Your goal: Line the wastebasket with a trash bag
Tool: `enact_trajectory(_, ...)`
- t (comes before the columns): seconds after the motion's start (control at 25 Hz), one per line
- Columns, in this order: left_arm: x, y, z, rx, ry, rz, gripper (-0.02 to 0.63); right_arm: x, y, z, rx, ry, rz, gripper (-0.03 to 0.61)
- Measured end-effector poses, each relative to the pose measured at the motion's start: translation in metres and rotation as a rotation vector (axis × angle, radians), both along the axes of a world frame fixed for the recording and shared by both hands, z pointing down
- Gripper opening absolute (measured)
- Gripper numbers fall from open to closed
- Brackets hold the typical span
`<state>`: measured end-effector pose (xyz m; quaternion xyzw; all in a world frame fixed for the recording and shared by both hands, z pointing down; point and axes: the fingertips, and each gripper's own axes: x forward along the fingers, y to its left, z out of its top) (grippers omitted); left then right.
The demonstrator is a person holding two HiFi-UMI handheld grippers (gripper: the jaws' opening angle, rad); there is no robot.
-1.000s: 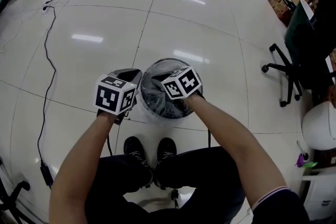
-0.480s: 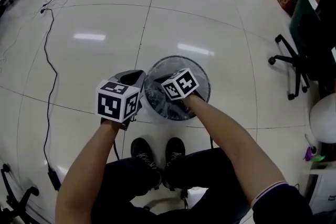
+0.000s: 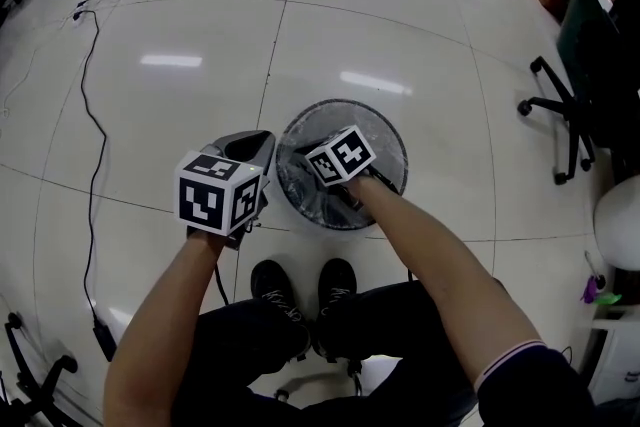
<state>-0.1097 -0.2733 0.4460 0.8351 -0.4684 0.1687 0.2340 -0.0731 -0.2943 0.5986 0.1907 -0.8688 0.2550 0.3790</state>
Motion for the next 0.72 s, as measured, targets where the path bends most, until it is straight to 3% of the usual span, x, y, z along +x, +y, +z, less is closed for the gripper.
enact_trajectory(0.72,0.001,0.000,-0.004,0.001,0.021,-0.004,0.012,-0.003,-0.002,0.008,-0.011,0.056,-0.027,0.002)
